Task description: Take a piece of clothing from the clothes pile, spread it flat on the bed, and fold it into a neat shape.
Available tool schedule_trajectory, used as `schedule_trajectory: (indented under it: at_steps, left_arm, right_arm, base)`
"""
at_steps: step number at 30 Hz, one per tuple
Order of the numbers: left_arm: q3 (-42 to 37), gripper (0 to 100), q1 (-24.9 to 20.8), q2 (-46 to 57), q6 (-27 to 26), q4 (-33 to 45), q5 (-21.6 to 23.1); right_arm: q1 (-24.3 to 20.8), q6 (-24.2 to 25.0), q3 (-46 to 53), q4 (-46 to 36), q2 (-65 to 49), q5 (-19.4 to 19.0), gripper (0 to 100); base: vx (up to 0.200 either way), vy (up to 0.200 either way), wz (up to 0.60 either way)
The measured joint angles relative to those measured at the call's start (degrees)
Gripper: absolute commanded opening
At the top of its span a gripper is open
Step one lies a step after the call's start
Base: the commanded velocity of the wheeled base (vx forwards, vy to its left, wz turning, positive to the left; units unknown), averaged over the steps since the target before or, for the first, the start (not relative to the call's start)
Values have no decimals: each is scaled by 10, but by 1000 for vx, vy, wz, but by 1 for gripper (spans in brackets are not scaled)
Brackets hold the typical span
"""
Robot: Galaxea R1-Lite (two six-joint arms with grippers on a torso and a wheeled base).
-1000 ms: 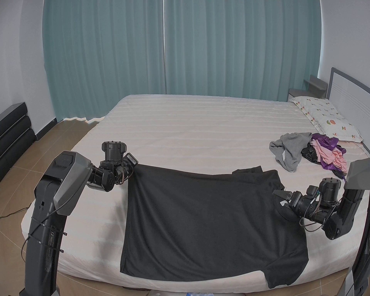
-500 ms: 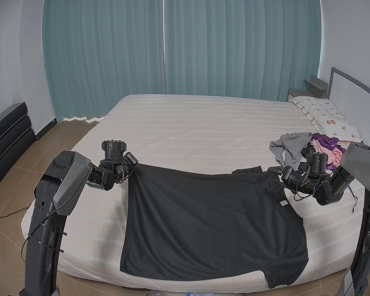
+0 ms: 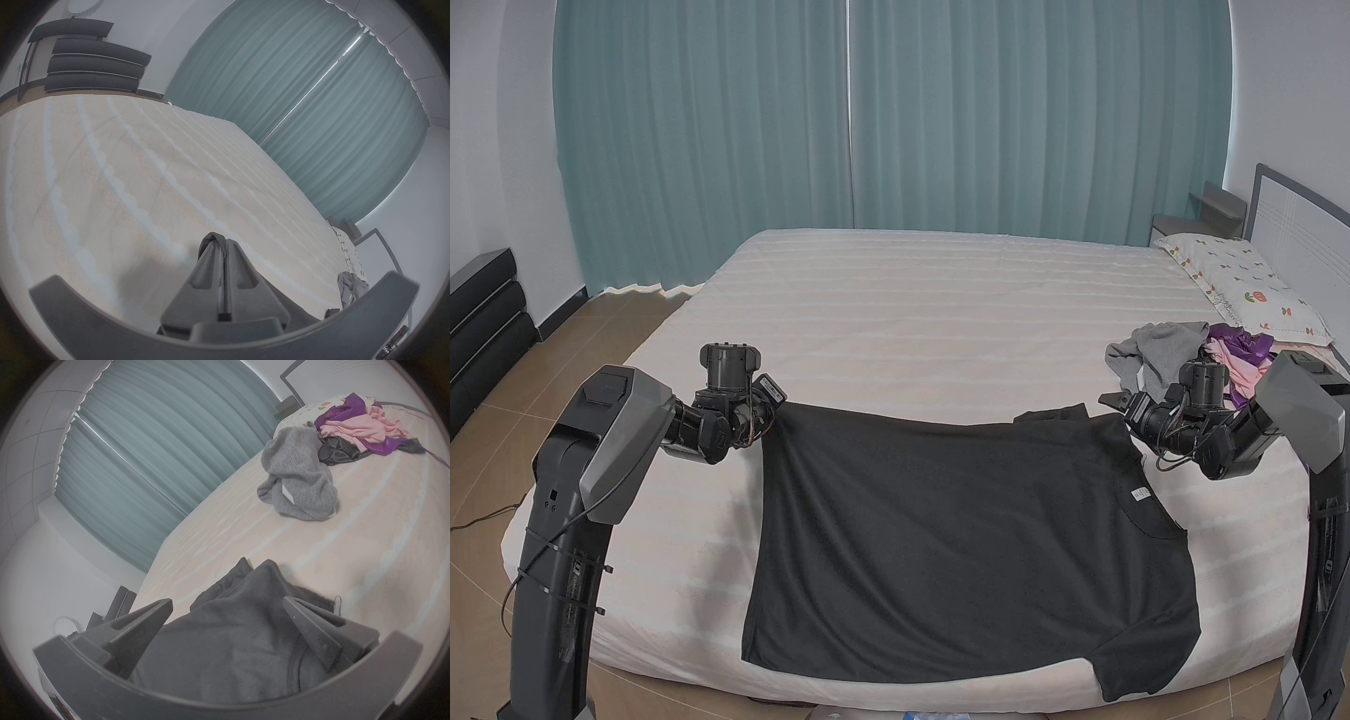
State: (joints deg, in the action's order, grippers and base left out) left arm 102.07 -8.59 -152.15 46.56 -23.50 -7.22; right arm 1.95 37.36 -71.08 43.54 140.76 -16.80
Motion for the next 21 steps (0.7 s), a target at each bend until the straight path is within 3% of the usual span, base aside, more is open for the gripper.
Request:
schedule_trajectory:
  at_steps: [7, 21]
  left_arm:
    - [-1, 0, 0, 1, 0, 5, -7]
    - [-2, 0, -1, 2, 0, 14, -8]
  right_arm:
    - [2, -29, -51, -34, 20, 0, 100]
    - [10, -35, -101, -36, 59, 5, 100]
  base:
    - [0, 0, 0]
    - [0, 0, 0]
